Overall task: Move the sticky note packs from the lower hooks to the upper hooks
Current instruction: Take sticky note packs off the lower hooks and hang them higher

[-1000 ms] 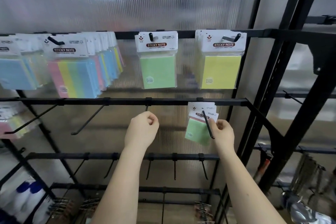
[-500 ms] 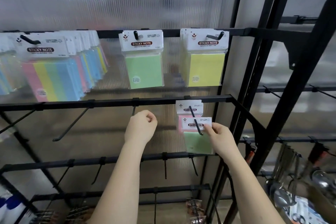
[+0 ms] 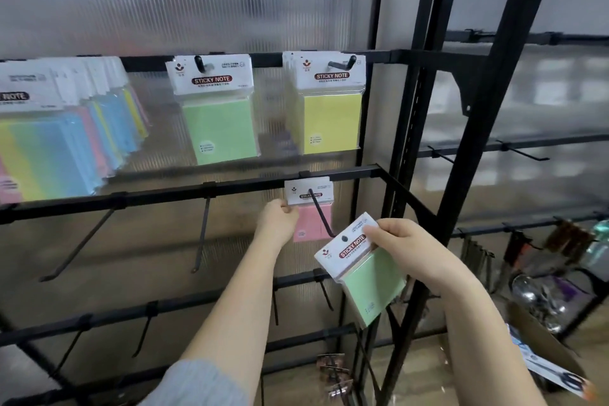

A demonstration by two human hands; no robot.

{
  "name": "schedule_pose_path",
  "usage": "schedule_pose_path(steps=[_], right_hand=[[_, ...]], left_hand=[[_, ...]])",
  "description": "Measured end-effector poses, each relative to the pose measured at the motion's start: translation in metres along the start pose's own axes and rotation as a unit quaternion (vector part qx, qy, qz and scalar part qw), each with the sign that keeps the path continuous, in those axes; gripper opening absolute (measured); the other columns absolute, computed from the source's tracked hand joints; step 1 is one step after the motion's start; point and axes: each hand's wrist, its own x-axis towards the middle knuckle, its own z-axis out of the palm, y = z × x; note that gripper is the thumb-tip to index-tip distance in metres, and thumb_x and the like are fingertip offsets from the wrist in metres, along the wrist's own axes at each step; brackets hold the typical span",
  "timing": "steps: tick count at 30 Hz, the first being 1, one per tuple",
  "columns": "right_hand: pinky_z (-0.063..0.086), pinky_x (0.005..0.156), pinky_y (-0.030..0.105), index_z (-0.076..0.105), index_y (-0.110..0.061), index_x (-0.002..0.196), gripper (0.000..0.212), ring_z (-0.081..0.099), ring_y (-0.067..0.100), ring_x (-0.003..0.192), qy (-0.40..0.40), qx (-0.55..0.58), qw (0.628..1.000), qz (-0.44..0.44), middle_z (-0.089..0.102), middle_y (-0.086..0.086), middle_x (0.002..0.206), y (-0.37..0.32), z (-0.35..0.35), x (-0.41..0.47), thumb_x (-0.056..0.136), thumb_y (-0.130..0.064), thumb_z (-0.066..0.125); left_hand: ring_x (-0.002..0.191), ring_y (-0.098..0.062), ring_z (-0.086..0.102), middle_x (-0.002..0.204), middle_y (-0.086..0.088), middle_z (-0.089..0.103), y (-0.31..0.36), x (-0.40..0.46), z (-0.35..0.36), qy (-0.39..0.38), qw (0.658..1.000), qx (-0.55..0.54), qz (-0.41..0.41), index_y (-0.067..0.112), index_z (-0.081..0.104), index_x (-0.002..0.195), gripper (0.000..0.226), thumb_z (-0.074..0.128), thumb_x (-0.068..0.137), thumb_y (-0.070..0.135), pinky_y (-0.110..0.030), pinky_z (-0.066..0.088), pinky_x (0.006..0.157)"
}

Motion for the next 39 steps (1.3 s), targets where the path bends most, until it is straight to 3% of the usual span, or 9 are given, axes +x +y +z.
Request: schedule_pose_path(steps=[3,7,10,16,22,28,33,39], right_hand=[[0.039,0.061,0.023,0.068,-0.011,0.083,0.035,0.058,0.006,0.064,0.038,0.02,0.999,-0.014,0.071,-0.008,0.074,-0.007,-0.01,-0.011,0.098,-0.034,0.046],[0.047,0.085,0.04,0.07,-0.012,0.083,0.035,0.067,0.028,0.09,0.077,0.057,0.995,-0.03,0.074,-0.003,0.085,-0.009,-0.017,-0.016,0.098,-0.034,0.047],[0.047,0.093,0.044,0.07,-0.012,0.084,0.035,0.067,0.028,0.093,0.088,0.06,0.994,-0.019,0.075,-0.003,0.085,-0.007,-0.021,-0.019,0.098,-0.034,0.047],[0.046,0.085,0.037,0.069,-0.014,0.076,0.035,0.066,0.02,0.083,0.109,0.065,0.992,-0.015,0.074,-0.004,0.081,-0.004,-0.03,-0.023,0.097,-0.033,0.048],[0.041,0.072,0.031,0.067,-0.013,0.074,0.036,0.06,0.013,0.072,0.107,0.082,0.991,-0.011,0.074,-0.002,0.079,0.004,-0.045,-0.027,0.097,-0.031,0.048],[0.04,0.07,0.029,0.067,-0.012,0.077,0.034,0.059,0.013,0.073,0.078,0.063,0.995,-0.018,0.074,0.001,0.082,0.012,-0.064,-0.025,0.097,-0.031,0.048],[0.04,0.07,0.031,0.066,-0.014,0.072,0.036,0.059,0.014,0.071,0.048,0.053,0.997,-0.028,0.073,-0.003,0.075,0.017,-0.079,-0.023,0.097,-0.032,0.048],[0.039,0.068,0.028,0.067,-0.015,0.074,0.036,0.056,0.011,0.071,0.056,0.063,0.996,-0.037,0.073,-0.003,0.078,0.017,-0.09,-0.03,0.098,-0.032,0.046]], left_hand=[[0.095,-0.017,0.056,0.12,-0.008,0.061,0.002,0.002,0.009,0.024,0.999,-0.03,-0.026,0.007,0.05,0.124,0.034,0.055,0.094,0.023,-0.023,0.039,0.066],[0.098,-0.021,0.058,0.118,-0.009,0.059,0.002,0.001,0.017,0.054,0.993,-0.093,-0.048,0.005,0.047,0.122,0.039,0.06,0.091,0.024,-0.027,0.04,0.067],[0.094,-0.02,0.059,0.116,-0.009,0.062,0.003,0.001,0.023,0.042,0.991,-0.12,-0.039,0.006,0.053,0.119,0.033,0.058,0.093,0.024,-0.024,0.039,0.058],[0.084,-0.013,0.057,0.109,-0.003,0.067,-0.002,-0.002,0.034,0.073,0.987,-0.139,-0.023,0.011,0.065,0.112,0.023,0.053,0.095,0.023,-0.022,0.038,0.057],[0.084,-0.015,0.057,0.104,-0.004,0.063,0.002,-0.012,0.047,0.173,0.968,-0.167,-0.065,0.008,0.056,0.112,0.024,0.06,0.092,0.021,-0.016,0.033,0.048],[0.077,-0.017,0.056,0.095,0.001,0.06,0.008,-0.023,0.057,0.234,0.953,-0.172,-0.086,0.01,0.05,0.113,0.026,0.061,0.091,0.02,-0.024,0.037,0.05],[0.072,-0.016,0.055,0.079,0.001,0.06,0.014,-0.029,0.065,0.204,0.963,-0.162,-0.071,0.008,0.059,0.089,0.018,0.057,0.093,0.025,-0.022,0.032,0.048],[0.078,-0.025,0.06,0.085,-0.008,0.065,0.013,-0.029,0.067,0.17,0.964,-0.195,-0.061,0.009,0.064,0.088,0.021,0.051,0.095,0.023,-0.03,0.045,0.062]])
